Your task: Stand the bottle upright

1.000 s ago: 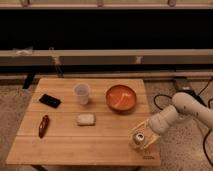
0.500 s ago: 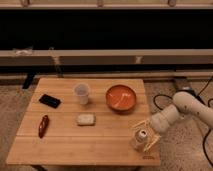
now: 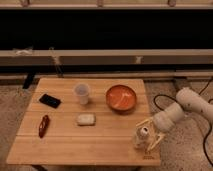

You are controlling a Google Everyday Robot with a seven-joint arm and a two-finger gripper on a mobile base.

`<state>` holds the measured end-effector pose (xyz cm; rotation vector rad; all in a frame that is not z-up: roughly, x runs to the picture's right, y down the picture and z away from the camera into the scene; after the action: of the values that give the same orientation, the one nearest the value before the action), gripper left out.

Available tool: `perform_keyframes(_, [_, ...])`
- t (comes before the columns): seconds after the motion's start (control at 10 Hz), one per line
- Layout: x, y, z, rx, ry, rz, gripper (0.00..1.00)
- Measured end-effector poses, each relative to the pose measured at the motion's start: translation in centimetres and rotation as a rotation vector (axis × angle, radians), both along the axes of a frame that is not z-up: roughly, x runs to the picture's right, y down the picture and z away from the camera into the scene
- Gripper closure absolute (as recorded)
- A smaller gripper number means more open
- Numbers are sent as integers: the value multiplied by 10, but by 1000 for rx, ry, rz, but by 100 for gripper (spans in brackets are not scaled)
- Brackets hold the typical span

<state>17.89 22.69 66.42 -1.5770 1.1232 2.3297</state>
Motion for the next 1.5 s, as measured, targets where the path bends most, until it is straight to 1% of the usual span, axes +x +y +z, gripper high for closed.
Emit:
perform_keyframes(0.5, [3, 2, 3, 5, 13, 7, 35])
perform_keyframes(0.6, [2, 2, 5, 14, 15, 15, 35])
perform_keyframes(0.8, [0, -1, 8, 54, 19, 38, 35])
perform_keyframes(1.0, [-2, -5, 11, 84, 26, 49, 35])
perform_keyframes(1.5, [0, -7, 14, 121, 26, 56, 35])
